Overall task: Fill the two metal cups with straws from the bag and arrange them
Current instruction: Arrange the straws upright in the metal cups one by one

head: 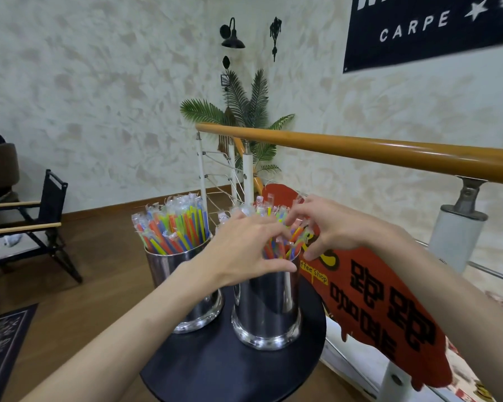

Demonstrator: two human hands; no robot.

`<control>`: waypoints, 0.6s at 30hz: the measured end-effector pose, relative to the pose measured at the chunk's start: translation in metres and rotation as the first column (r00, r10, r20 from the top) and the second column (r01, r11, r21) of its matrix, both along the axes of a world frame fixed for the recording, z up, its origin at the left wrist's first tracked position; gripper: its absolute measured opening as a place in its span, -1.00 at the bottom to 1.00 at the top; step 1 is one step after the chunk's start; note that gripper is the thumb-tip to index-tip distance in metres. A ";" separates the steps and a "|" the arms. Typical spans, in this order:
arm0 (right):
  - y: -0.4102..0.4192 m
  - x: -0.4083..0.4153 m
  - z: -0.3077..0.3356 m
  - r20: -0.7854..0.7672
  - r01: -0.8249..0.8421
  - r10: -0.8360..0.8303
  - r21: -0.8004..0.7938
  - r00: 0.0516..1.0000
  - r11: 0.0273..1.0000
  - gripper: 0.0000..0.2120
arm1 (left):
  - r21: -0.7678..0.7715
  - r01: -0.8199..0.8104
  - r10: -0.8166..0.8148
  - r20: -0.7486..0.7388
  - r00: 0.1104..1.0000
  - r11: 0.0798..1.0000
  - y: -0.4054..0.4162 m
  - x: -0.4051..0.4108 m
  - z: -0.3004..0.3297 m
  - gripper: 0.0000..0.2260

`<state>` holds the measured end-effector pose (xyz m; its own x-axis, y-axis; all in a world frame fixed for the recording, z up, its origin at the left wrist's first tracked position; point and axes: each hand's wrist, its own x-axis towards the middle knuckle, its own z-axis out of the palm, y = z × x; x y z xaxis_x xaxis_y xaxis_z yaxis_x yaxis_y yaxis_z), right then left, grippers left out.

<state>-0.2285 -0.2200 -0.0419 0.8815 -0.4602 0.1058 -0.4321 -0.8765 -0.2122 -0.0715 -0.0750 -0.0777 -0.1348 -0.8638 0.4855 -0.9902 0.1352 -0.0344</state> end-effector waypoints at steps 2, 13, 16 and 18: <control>0.001 0.003 -0.006 0.029 0.008 -0.007 -0.051 1.000 0.999 -0.31 | -0.015 -0.012 0.012 -0.007 1.000 1.000 -0.004 -0.001 -0.006 -0.57; 0.000 0.002 -0.008 0.008 -0.083 0.084 -0.054 0.996 0.995 -0.65 | -0.163 -0.074 0.059 -0.095 0.994 0.984 -0.018 -0.015 -0.030 -0.67; -0.002 0.004 -0.007 0.015 -0.095 0.095 -0.019 0.995 0.995 -0.73 | -0.187 -0.071 0.048 -0.122 0.991 0.980 -0.020 -0.015 -0.030 -0.72; -0.003 0.005 -0.007 -0.003 -0.101 0.101 -0.021 0.995 0.995 -0.77 | -0.186 -0.057 0.035 -0.119 0.992 0.981 -0.020 -0.014 -0.030 -0.74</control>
